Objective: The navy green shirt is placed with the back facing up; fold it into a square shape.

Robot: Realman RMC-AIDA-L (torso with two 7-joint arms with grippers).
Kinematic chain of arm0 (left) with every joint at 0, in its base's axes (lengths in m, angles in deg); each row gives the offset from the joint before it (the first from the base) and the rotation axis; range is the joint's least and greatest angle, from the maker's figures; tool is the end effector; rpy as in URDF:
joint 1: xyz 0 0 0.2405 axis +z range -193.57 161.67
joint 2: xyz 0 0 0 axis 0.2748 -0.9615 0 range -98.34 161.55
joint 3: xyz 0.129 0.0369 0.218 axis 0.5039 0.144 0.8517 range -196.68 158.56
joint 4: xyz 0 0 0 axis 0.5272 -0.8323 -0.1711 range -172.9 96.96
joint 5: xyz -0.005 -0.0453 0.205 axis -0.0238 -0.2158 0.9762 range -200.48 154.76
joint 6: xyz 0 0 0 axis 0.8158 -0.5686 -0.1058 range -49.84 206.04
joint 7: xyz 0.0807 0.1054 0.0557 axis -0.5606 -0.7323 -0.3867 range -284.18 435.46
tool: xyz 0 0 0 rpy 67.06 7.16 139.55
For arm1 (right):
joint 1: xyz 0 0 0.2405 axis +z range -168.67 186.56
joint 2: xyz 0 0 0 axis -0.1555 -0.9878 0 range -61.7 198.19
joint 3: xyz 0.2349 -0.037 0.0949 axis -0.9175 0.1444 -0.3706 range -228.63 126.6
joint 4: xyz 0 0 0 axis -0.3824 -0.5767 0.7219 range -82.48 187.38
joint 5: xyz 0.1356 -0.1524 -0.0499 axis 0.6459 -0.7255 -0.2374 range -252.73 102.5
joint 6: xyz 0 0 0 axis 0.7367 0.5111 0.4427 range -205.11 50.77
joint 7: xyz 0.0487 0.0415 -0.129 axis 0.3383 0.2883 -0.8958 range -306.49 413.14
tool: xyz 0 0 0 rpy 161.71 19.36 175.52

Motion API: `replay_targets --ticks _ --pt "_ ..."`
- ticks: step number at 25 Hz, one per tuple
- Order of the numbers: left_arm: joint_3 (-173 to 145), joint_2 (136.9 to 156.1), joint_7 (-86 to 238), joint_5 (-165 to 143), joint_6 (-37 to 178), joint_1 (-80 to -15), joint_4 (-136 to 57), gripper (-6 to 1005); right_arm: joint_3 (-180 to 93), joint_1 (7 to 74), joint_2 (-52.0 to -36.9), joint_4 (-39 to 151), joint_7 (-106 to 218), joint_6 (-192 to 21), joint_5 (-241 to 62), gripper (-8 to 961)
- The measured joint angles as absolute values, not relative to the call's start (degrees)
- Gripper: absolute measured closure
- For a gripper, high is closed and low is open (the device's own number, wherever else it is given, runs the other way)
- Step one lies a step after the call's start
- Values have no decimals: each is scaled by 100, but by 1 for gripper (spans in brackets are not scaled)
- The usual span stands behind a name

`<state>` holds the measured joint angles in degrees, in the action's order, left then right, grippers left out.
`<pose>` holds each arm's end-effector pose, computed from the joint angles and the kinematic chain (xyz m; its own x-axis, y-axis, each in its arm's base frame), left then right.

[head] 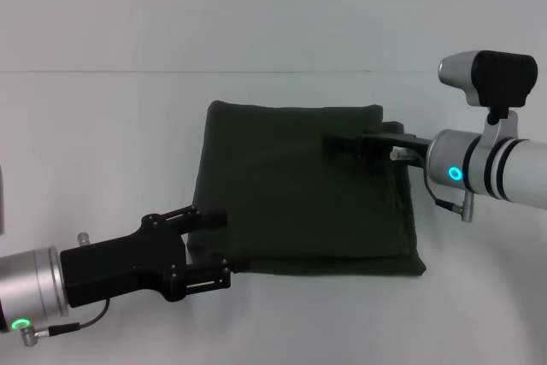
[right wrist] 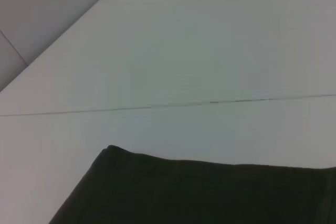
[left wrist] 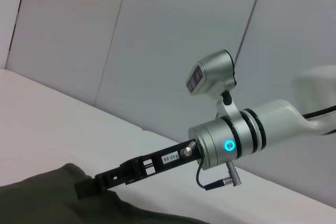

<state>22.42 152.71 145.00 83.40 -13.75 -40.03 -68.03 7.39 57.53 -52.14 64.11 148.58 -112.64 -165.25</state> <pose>-0.2751 0.2857 -0.0287 0.6963 0.3328 0.6359 0.4872 -0.8698 -0.0783 0.2419 0.4252 -0.0828 0.4932 -0.6535 -0.5743 -0.8698 -0.3807 -0.3137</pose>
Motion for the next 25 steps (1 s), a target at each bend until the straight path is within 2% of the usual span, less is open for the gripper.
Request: replay_targets --ticks 11,16,19,20,25 --pt "2242 15272 14500 8340 -1482 -3944 -6802 192 722 5534 -5207 6584 14802 -11406 -16510 41" --pt "2121 15206 14574 8340 -1782 -3909 -6802 192 685 4847 -5196 7396 14509 -12497 -16174 42" --pt "2016 15140 14595 8340 -1894 -3880 -6819 192 676 4118 -5162 8087 13794 -13793 -15822 42" --pt "2005 15117 14595 8342 -1894 -3867 -6836 192 676 4118 -5162 8087 13794 -13793 -15822 42" --pt "2022 15059 14599 8404 -1549 -3838 -6880 192 668 3265 -5140 8536 12670 -15095 -15808 42"
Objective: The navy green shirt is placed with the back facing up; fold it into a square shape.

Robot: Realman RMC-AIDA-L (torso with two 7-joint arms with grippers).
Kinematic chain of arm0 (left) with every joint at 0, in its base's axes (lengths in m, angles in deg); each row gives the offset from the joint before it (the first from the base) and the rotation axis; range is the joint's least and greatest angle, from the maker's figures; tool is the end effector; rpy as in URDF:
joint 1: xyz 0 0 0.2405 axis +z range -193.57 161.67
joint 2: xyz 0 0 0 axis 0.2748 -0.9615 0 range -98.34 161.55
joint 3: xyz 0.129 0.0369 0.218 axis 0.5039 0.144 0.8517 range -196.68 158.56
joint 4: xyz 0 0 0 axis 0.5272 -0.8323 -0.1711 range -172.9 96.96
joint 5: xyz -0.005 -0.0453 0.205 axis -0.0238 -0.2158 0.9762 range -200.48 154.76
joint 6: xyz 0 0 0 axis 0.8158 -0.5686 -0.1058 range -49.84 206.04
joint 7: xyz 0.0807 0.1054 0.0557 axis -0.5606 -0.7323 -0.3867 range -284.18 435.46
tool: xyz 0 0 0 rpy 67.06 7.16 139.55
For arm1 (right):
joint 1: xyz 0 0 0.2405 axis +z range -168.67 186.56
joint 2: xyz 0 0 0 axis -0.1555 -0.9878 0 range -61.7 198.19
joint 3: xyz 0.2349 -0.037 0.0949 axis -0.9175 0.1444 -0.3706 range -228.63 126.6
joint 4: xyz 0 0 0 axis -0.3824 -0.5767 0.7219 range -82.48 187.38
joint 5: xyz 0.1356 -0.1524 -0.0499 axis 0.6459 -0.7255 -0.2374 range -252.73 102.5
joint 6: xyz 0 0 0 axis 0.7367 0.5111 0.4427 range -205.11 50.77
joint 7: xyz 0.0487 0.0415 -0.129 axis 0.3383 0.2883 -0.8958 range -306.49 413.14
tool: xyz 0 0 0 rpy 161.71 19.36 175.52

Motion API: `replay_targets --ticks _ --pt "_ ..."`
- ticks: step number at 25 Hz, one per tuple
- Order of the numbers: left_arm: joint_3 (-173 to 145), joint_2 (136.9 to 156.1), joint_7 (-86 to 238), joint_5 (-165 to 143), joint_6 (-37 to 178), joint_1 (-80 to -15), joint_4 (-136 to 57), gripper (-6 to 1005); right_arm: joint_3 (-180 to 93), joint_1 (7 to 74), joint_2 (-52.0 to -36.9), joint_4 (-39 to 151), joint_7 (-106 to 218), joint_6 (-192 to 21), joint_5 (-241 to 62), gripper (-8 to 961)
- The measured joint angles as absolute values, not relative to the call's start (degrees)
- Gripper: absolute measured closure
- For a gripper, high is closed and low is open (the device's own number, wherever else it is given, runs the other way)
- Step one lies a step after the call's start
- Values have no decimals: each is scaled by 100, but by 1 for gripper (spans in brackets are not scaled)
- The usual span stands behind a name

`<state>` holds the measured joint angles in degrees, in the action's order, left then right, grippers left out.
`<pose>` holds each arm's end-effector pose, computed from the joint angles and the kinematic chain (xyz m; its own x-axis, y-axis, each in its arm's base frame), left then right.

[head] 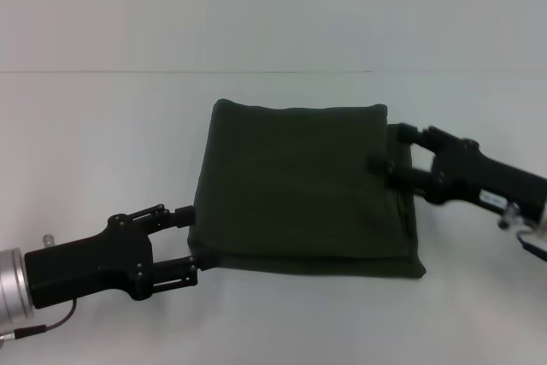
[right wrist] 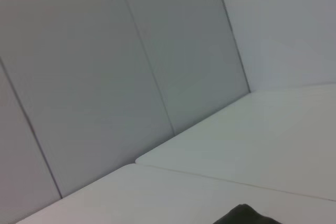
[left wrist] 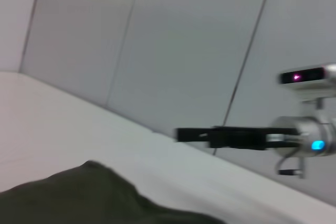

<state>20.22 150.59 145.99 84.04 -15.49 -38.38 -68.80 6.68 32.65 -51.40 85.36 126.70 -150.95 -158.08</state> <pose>-0.2913 0.2814 -0.0082 0.6919 0.3424 0.6356 0.5151 -0.8510 -0.1023 0.2670 0.3359 -0.0166 0.6404 -0.3035 -0.7056 -0.6164 -0.7511 -0.2364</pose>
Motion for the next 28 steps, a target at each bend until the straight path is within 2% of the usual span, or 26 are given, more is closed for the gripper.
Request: replay_targets --ticks 5,8,18,28 --pt "2064 15110 14387 8591 -1084 -3774 -7015 192 513 2615 -5169 8400 11475 -15645 -15825 42" --pt "2070 15151 14118 8753 -869 -3744 -7022 192 416 2448 -5168 8019 10862 -15618 -15818 42" --pt "2011 15351 13571 8787 -403 -3547 -6971 192 114 2400 -5162 7094 9584 -15317 -15822 42" --pt "2002 15425 13561 8779 -280 -3537 -6954 192 147 2434 -5174 7087 9576 -15166 -15835 41"
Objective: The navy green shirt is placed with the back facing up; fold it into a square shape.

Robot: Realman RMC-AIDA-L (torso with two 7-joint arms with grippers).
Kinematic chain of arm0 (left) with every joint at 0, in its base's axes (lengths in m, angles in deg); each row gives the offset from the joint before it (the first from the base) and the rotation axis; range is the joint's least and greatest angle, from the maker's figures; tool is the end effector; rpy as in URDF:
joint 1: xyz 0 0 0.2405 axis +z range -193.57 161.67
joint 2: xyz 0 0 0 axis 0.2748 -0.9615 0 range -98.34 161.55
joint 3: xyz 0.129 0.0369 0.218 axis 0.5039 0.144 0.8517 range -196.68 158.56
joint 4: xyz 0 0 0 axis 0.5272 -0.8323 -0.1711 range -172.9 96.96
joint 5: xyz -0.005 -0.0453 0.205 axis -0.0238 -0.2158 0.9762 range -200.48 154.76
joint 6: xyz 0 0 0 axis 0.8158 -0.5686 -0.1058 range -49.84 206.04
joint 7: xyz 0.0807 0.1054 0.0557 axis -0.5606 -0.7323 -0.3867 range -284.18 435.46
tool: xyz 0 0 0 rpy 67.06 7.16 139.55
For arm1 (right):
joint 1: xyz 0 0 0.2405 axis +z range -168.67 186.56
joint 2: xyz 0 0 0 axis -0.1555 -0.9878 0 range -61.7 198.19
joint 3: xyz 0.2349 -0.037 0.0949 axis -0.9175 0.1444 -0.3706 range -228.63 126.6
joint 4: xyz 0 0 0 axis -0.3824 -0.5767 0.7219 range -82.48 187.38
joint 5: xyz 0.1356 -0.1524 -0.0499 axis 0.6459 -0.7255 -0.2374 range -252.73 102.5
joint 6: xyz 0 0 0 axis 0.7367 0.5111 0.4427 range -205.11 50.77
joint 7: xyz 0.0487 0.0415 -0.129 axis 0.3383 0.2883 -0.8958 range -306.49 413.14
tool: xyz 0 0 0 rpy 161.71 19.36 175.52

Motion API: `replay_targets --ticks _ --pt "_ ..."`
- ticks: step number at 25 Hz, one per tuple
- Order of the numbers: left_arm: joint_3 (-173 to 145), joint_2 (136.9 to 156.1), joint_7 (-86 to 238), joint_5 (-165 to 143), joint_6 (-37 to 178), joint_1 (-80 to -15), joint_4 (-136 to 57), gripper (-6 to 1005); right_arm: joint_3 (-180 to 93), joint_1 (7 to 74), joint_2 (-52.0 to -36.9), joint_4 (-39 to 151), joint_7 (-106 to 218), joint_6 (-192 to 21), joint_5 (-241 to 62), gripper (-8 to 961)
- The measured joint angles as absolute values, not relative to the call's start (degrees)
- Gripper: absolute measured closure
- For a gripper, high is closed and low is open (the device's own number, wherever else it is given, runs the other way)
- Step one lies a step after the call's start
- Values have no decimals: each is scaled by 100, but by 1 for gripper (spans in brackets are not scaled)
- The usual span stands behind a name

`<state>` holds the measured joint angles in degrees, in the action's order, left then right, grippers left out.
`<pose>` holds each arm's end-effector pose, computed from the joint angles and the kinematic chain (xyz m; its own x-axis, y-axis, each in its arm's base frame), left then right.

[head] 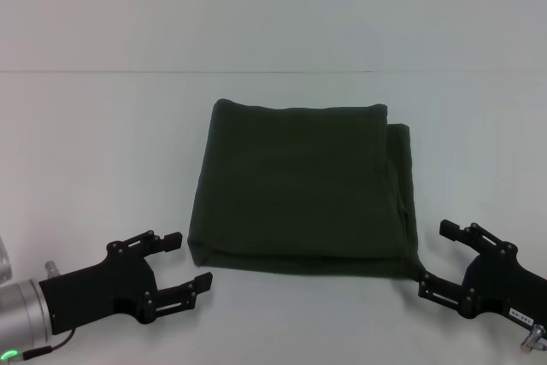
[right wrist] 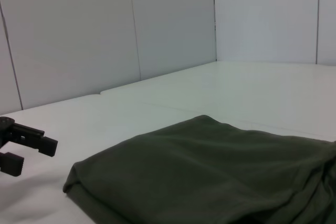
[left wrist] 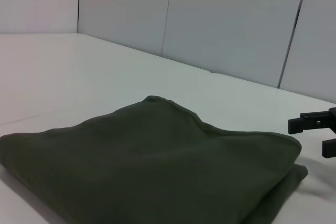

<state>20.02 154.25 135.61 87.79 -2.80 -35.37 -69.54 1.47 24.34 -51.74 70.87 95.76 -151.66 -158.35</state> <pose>-0.3193 0.2750 -0.0376 0.8036 0.3014 0.5133 0.5000 -0.8096 -0.3074 0.3393 0.2577 -0.0478 0.7738 -0.2169 -0.5951 -0.5452 -0.7064 -0.4514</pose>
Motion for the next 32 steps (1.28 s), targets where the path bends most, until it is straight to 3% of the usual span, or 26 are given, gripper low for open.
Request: replay_targets --ticks 32 --pt "1706 15502 13572 8779 -451 -3488 -6952 192 146 2459 -5164 7082 9568 -15322 -15835 41"
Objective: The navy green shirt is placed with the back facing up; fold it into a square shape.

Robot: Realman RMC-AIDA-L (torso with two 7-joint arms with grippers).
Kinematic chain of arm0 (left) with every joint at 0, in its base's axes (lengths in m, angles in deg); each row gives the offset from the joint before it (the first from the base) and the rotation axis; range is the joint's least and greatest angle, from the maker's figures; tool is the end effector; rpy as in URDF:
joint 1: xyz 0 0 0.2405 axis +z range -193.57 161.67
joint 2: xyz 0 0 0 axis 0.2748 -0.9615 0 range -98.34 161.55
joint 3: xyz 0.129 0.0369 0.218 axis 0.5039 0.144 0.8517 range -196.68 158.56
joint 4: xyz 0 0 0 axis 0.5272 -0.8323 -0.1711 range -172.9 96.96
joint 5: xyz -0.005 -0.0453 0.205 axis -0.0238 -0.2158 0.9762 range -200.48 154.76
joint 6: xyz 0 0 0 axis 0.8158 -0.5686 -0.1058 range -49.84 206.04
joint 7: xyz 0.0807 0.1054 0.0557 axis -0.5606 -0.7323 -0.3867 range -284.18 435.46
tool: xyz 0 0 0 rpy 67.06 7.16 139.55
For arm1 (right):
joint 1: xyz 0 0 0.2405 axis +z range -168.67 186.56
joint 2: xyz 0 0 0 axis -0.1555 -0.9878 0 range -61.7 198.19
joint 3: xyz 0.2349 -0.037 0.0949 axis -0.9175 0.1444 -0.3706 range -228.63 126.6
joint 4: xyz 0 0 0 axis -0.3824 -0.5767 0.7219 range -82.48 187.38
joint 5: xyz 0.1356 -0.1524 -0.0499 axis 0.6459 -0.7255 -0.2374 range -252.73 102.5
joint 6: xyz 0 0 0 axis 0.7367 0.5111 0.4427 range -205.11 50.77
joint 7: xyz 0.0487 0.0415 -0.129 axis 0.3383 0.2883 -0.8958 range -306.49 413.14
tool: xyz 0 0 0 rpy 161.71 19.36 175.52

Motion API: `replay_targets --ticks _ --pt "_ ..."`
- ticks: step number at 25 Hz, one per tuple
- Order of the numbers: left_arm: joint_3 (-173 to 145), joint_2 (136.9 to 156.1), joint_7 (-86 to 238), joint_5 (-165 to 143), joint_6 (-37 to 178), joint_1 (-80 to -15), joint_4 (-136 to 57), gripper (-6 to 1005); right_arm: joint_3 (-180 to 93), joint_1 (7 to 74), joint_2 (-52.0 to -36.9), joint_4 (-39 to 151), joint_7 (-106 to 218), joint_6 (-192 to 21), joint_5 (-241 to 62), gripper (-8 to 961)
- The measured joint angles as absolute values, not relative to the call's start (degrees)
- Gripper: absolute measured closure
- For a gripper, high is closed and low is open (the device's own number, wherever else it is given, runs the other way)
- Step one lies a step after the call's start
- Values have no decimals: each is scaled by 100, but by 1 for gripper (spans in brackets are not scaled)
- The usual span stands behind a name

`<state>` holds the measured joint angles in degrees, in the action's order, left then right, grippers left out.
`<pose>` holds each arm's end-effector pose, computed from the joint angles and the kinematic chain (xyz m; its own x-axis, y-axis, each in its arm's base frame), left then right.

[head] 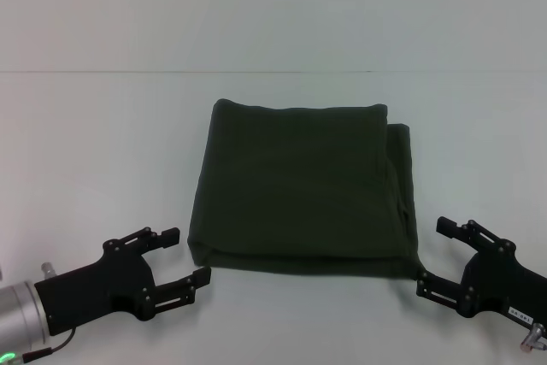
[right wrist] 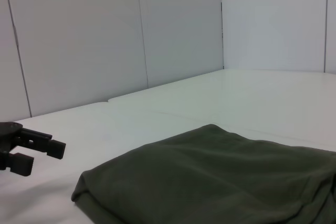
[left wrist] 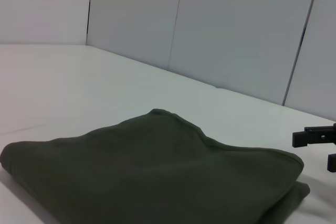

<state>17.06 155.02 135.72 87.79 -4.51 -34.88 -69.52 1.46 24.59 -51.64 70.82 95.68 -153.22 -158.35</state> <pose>-0.3182 0.2711 -0.0362 0.7718 0.3048 0.5580 0.5306 -0.7923 -0.3011 0.3350 0.2579 -0.0467 0.7693 -0.1995 -0.6069 -0.5348 -0.7209 -0.4408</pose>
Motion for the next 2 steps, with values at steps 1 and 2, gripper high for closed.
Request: replay_targets --ticks 1,2 --pt "1686 15502 13569 8779 -466 -3486 -6952 192 146 2459 -5163 7082 9568 -15324 -15834 41" --pt "1675 15502 13568 8779 -472 -3485 -6952 192 146 2459 -5163 7082 9568 -15328 -15835 41"
